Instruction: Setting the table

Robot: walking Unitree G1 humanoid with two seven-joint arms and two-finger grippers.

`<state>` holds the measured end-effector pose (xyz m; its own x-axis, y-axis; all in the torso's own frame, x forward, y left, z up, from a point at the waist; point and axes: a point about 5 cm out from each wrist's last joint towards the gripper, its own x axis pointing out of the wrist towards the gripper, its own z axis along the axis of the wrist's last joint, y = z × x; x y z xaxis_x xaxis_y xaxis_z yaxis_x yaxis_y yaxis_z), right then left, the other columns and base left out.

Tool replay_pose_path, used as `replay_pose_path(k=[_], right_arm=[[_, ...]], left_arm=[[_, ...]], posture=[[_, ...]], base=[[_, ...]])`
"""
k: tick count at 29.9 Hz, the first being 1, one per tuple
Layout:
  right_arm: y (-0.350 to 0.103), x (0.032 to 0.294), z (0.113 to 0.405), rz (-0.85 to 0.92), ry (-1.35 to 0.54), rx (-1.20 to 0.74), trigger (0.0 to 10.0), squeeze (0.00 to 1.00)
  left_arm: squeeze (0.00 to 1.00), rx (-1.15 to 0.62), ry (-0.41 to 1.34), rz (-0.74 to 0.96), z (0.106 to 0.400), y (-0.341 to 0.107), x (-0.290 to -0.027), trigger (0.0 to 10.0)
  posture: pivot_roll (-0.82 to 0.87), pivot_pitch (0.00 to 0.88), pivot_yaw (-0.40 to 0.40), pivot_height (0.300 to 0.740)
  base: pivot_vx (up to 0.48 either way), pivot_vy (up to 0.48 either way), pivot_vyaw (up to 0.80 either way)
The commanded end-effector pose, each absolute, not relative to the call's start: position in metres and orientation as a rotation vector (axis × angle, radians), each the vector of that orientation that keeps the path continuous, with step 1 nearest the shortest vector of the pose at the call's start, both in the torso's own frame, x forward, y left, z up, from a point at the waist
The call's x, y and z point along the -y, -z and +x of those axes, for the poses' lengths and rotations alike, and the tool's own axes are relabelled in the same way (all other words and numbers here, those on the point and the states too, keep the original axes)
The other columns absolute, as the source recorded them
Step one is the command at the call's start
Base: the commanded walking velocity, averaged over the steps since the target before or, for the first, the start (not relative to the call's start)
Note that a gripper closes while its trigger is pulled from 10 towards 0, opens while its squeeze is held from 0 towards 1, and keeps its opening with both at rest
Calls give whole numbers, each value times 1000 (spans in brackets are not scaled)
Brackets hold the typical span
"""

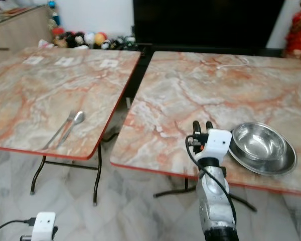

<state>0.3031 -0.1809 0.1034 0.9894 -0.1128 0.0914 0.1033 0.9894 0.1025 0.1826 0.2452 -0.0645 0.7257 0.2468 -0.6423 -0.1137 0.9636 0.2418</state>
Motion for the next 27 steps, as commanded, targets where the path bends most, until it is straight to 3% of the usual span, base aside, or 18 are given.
replay_pose_path(k=[1,27], right_arm=[[-110,173,307,119,90,121,10000,0],[-107,157,310,171,85,110,10000,0]], left_arm=[[0,-745,-213,204,180,64,-251,10000],[0,-758,-221,204,172,67,-255,10000]], posture=[[-11,0,9,740],[-4,0,8,740]], base=[[0,480,0],[0,480,0]])
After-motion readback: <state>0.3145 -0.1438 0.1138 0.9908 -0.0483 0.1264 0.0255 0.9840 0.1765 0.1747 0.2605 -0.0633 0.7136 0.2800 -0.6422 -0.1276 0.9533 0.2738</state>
